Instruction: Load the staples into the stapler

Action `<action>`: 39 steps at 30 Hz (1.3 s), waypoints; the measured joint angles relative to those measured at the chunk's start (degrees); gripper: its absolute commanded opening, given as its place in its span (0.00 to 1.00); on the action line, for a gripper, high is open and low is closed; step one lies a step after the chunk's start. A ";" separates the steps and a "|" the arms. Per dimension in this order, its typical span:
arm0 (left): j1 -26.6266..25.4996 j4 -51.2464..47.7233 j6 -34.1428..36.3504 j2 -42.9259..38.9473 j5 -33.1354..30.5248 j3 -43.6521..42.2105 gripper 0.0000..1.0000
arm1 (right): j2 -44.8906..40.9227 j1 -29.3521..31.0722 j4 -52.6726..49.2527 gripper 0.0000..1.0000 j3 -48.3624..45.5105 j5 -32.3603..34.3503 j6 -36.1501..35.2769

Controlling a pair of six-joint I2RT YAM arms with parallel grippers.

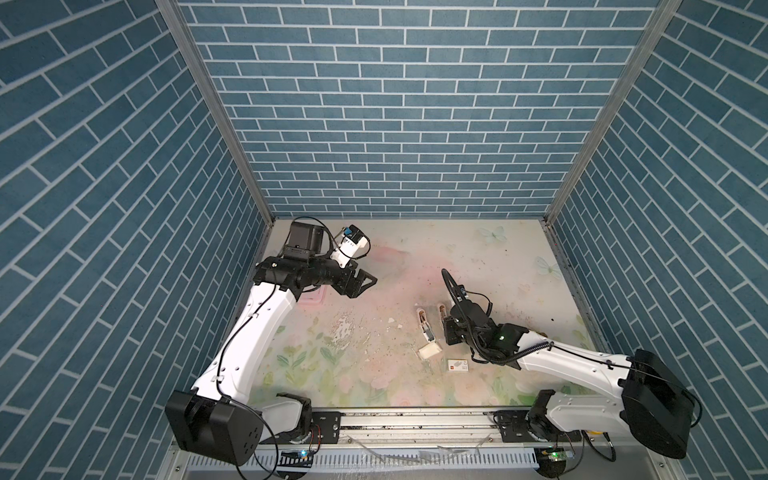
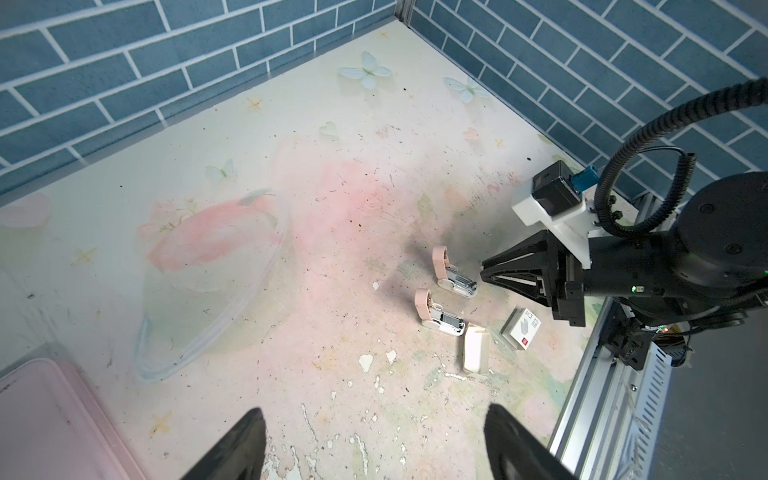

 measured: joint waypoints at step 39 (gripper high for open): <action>0.00 1.46 -1.77 0.50 1.14 -2.29 0.84 | 3.45 -5.14 13.38 0.00 -6.82 -5.38 -8.52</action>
